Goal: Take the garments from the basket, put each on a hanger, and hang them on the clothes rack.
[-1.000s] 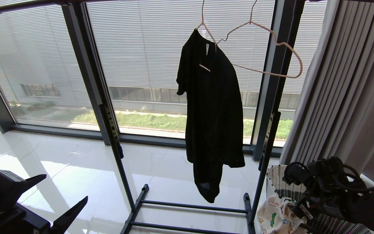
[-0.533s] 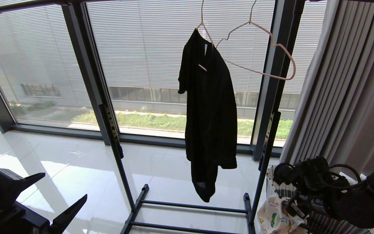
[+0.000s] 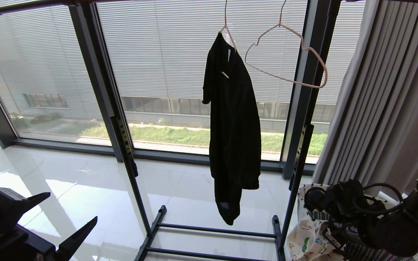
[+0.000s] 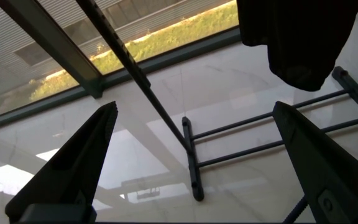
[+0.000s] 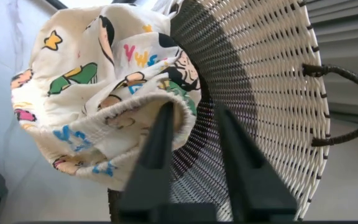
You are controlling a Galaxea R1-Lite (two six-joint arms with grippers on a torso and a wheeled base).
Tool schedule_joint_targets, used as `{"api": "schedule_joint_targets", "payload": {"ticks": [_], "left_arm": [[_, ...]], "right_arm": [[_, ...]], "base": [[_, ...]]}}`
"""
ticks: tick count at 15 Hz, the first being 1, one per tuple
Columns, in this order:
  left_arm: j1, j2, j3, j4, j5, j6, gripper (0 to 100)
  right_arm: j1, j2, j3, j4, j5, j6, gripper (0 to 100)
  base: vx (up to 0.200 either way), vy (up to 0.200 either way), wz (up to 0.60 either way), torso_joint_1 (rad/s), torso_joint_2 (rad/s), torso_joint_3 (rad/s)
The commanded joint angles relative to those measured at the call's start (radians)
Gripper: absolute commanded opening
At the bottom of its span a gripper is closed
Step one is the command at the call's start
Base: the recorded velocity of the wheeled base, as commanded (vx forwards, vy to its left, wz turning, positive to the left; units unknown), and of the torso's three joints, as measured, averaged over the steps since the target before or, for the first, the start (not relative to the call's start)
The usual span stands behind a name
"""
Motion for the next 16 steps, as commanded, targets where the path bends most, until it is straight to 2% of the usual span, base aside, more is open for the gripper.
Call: {"api": "schedule_joint_targets", "payload": {"ticks": [1, 4, 10, 11, 12, 14, 16], "left_arm": [[0.0, 0.003, 0.0, -0.001, 0.0, 0.0, 100], [0.0, 0.006, 0.005, -0.001, 0.0, -0.001, 100], [0.005, 0.052, 0.002, -0.001, 0.178, -0.008, 100], [0.005, 0.052, 0.0, -0.001, 0.181, -0.008, 100], [0.005, 0.055, -0.004, -0.001, 0.183, -0.008, 100], [0.005, 0.055, -0.012, -0.001, 0.183, -0.008, 100], [0.005, 0.053, -0.023, -0.001, 0.183, -0.008, 100]], "right_arm": [[0.007, -0.006, 0.012, 0.0, 0.001, 0.003, 0], [0.009, -0.036, 0.013, -0.002, 0.001, 0.024, 0], [0.023, -0.299, -0.011, 0.002, 0.01, 0.038, 0], [0.046, -0.342, -0.03, 0.008, 0.012, 0.038, 0], [0.067, -0.374, -0.056, 0.032, 0.012, 0.036, 0], [0.106, -0.424, -0.12, 0.117, 0.012, 0.038, 0], [0.156, -0.452, -0.229, 0.229, 0.014, 0.038, 0]], "base": [[0.0, 0.0, 0.0, 0.0, 0.0, 0.0], [0.0, 0.0, 0.0, 0.0, 0.0, 0.0], [0.0, 0.0, 0.0, 0.0, 0.0, 0.0], [0.0, 0.0, 0.0, 0.0, 0.0, 0.0], [0.0, 0.0, 0.0, 0.0, 0.0, 0.0], [-0.2, 0.0, 0.0, 0.005, 0.0, 0.0], [-0.2, 0.0, 0.0, 0.007, 0.0, -0.005]]}}
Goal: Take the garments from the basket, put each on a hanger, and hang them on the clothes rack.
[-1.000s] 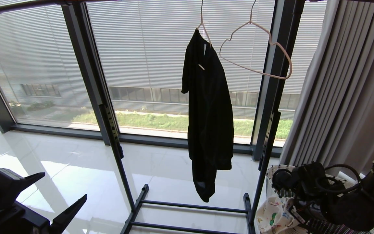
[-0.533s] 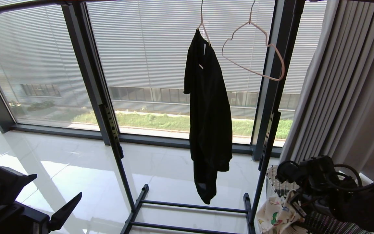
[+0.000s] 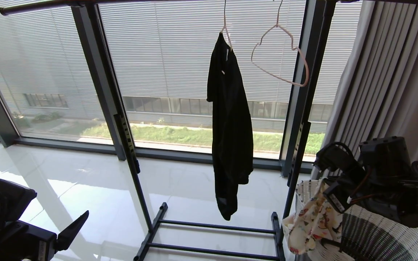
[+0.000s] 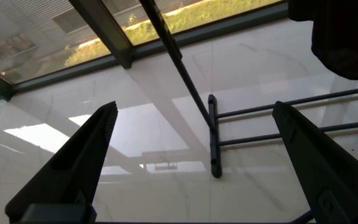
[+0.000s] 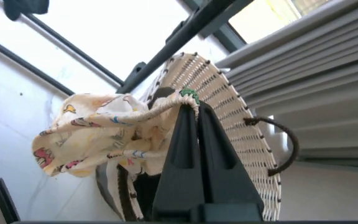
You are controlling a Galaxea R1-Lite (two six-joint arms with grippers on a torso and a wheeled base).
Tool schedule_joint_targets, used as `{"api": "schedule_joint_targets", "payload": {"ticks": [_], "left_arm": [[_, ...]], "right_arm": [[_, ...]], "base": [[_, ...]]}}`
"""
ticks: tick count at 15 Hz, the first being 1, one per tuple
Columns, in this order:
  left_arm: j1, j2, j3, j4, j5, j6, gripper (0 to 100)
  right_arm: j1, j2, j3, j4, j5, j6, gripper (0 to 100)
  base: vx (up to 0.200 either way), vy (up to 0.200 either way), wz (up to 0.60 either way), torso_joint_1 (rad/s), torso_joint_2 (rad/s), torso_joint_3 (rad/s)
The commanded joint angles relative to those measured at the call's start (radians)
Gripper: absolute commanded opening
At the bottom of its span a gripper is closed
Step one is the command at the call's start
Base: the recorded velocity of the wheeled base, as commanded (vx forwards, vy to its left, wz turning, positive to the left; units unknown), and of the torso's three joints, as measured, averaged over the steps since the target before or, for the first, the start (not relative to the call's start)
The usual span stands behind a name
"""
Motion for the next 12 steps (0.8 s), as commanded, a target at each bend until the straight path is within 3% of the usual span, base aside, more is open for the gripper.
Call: {"api": "schedule_joint_targets", "payload": {"ticks": [1, 7, 9, 10, 12], "left_arm": [[0.0, 0.0, -0.006, -0.001, 0.001, 0.0, 100], [-0.003, -0.02, -0.006, -0.004, -0.005, -0.001, 100], [-0.023, -0.02, -0.01, -0.006, -0.01, -0.047, 100], [-0.061, -0.026, -0.024, -0.006, -0.021, -0.109, 100], [-0.176, -0.04, -0.081, -0.006, -0.074, -0.33, 100]], "right_arm": [[0.051, -0.05, -0.098, 0.047, 0.0, 0.0, 0], [0.088, -0.023, -0.231, 0.134, 0.0, 0.0, 0], [0.1, -0.005, -0.282, 0.157, 0.002, 0.0, 0], [0.106, 0.012, -0.311, 0.157, 0.012, 0.001, 0], [0.128, 0.035, -0.365, 0.169, 0.028, 0.001, 0]], "base": [[-0.2, 0.0, 0.0, -0.002, 0.0, 0.002], [-0.2, 0.0, 0.0, 0.002, 0.0, 0.003], [-0.1, 0.0, 0.0, -0.004, 0.0, 0.001], [0.0, 0.0, 0.0, 0.0, 0.0, 0.0], [0.0, 0.0, 0.0, 0.0, 0.0, 0.0]]}}
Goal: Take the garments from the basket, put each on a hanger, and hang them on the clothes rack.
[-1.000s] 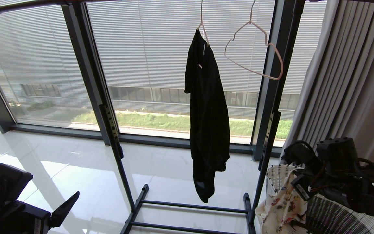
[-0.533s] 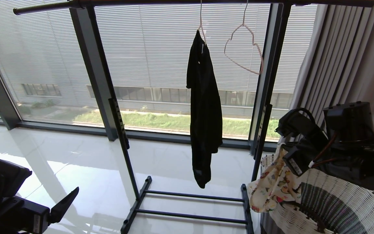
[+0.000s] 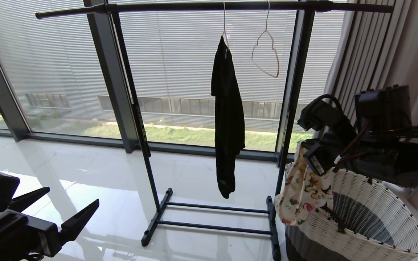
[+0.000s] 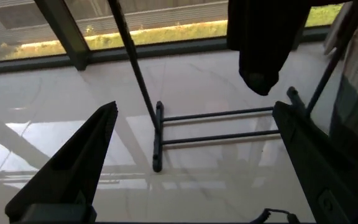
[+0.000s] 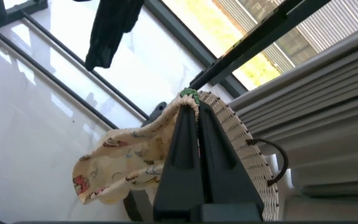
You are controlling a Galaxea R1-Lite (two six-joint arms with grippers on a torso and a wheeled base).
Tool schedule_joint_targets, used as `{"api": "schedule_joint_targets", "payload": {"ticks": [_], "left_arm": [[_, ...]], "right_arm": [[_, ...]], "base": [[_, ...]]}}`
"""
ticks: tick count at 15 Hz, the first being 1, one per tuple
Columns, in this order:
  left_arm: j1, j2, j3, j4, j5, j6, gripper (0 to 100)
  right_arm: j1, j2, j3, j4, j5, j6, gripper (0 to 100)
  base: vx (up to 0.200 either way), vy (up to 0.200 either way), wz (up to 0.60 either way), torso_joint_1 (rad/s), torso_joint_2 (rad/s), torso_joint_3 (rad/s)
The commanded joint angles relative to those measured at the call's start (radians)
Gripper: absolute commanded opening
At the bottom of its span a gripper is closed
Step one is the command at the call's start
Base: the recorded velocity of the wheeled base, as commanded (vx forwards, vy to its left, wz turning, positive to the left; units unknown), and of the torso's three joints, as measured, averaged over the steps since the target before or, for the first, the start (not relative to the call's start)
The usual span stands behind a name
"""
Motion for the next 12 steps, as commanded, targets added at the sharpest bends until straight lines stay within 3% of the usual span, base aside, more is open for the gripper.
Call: {"api": "schedule_joint_targets", "payload": {"ticks": [1, 3, 7, 12], "left_arm": [[-0.164, 0.0, -0.086, 0.0, -0.027, -0.183, 100], [-0.304, 0.059, -0.129, 0.0, -0.022, -0.273, 100], [-0.544, 0.264, -0.191, 0.0, -0.021, -0.315, 100], [-0.655, 0.602, -0.438, -0.056, -0.024, -0.355, 100]], "right_arm": [[0.034, 0.042, -0.071, 0.013, 0.003, 0.0, 0], [0.067, 0.056, -0.133, 0.035, 0.004, 0.001, 0], [0.104, 0.076, -0.192, 0.052, 0.009, 0.003, 0], [0.153, 0.054, -0.189, 0.052, 0.009, 0.058, 0]], "base": [[0.0, 0.0, 0.0, 0.0, 0.0, 0.0], [0.0, 0.0, 0.0, 0.0, 0.0, 0.0], [0.0, 0.0, 0.0, 0.0, 0.0, 0.0], [0.0, 0.0, 0.0, 0.0, 0.0, 0.0]]}}
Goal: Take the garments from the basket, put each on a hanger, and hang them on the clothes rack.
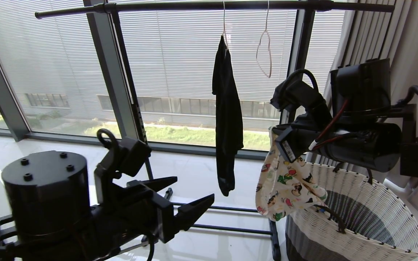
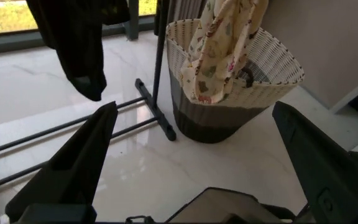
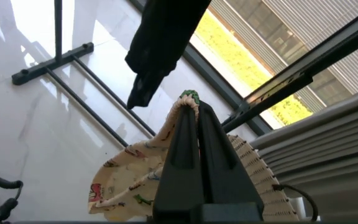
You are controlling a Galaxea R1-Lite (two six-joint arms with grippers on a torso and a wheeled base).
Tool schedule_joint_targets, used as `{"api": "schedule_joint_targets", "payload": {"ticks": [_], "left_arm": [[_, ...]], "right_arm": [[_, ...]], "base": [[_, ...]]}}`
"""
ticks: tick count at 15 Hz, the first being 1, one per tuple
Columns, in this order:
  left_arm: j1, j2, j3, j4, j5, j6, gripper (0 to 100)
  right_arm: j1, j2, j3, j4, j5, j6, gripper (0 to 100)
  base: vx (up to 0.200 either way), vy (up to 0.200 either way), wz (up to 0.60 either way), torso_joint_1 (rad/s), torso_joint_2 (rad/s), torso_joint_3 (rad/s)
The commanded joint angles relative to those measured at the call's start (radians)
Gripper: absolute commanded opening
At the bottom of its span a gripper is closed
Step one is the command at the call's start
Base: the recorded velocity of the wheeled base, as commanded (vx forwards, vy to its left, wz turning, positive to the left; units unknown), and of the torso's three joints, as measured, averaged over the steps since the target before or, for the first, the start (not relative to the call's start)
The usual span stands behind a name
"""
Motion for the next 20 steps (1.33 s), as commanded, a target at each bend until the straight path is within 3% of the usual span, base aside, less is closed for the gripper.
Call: {"api": "schedule_joint_targets", "payload": {"ticks": [1, 3, 8, 11, 13, 15, 20], "left_arm": [[-0.069, 0.218, -0.124, -0.047, -0.001, -0.028, 100], [-0.081, 0.39, -0.227, -0.109, 0.002, -0.031, 100], [-0.055, 0.716, -0.501, -0.11, 0.073, -0.04, 100], [-0.041, 0.827, -0.62, -0.11, 0.107, -0.103, 100], [-0.017, 0.88, -0.624, -0.11, 0.122, -0.1, 100], [0.003, 0.9, -0.552, -0.11, 0.163, -0.078, 100], [0.046, 0.758, -0.396, -0.11, 0.163, -0.064, 100]], "right_arm": [[0.007, -0.009, 0.005, -0.001, -0.001, 0.002, 0], [0.013, -0.02, -0.001, -0.002, -0.001, 0.014, 0], [0.013, -0.048, 0.0, -0.001, 0.036, 0.02, 0], [0.013, -0.048, -0.001, -0.002, 0.061, 0.054, 0], [0.013, -0.052, -0.003, -0.002, 0.081, 0.056, 0], [0.011, -0.055, -0.003, -0.005, 0.081, 0.057, 0], [0.007, -0.042, -0.001, -0.01, 0.081, 0.085, 0]], "base": [[0.0, 0.0, 0.0, 0.0, 0.0, 0.0], [0.0, 0.0, 0.0, 0.0, 0.0, 0.0], [0.0, 0.0, 0.0, 0.0, 0.0, 0.0], [0.0, 0.0, 0.0, 0.0, 0.0, 0.0], [0.0, 0.0, 0.0, 0.0, 0.0, 0.0], [0.0, 0.0, 0.0, 0.0, 0.0, 0.0], [0.0, 0.0, 0.0, 0.0, 0.0, 0.0]]}}
